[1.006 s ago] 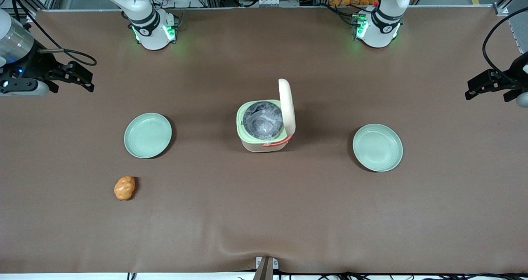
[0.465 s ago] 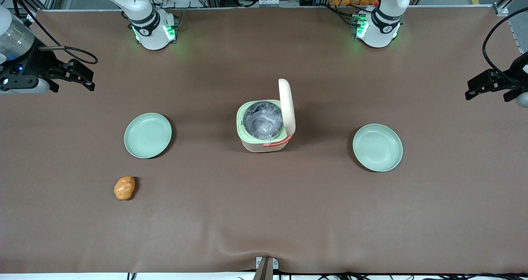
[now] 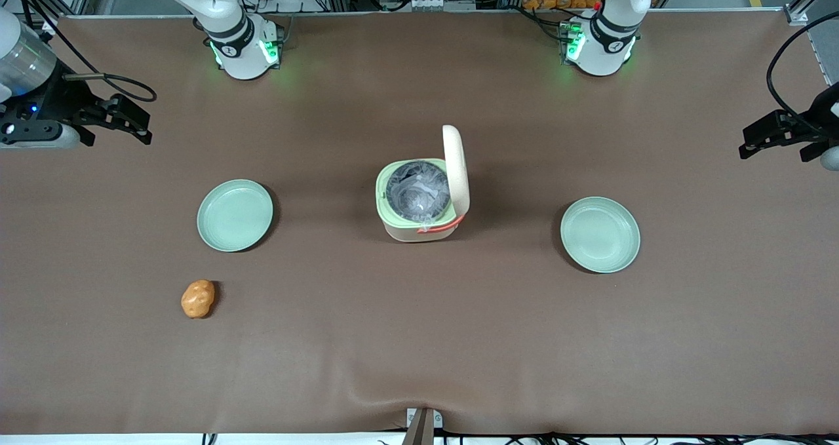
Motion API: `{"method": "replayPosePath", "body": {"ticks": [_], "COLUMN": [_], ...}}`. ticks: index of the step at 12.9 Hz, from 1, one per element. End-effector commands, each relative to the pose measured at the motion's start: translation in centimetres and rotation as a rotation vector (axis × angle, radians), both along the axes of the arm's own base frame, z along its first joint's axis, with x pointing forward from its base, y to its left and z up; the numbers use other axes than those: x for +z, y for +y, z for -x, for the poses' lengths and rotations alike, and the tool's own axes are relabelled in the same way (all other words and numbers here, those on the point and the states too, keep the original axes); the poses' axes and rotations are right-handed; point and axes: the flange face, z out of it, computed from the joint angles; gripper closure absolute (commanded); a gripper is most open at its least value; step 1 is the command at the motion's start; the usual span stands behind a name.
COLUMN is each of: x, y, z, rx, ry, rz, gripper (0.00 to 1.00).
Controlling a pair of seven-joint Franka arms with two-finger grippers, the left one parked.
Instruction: Press rice cooker button with right arm
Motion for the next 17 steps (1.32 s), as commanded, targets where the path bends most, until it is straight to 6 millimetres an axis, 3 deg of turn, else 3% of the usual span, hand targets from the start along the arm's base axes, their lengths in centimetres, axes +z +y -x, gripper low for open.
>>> {"method": "replayPosePath", "body": {"ticks": [1, 6, 11, 17], "x": [0.7, 0.8, 2.3, 2.3], "y": [0.4, 0.4, 0.1, -0.2], "z": [0.7, 0.7, 0.0, -0.2], "rx": [-0.002, 0.01, 0.03, 0.028], "ry": [-0.004, -0.006, -0.042, -0.04], "rz": [0.004, 0.006, 0.011, 0.006], "gripper": [0.0, 0.0, 0.0, 0.0]}}
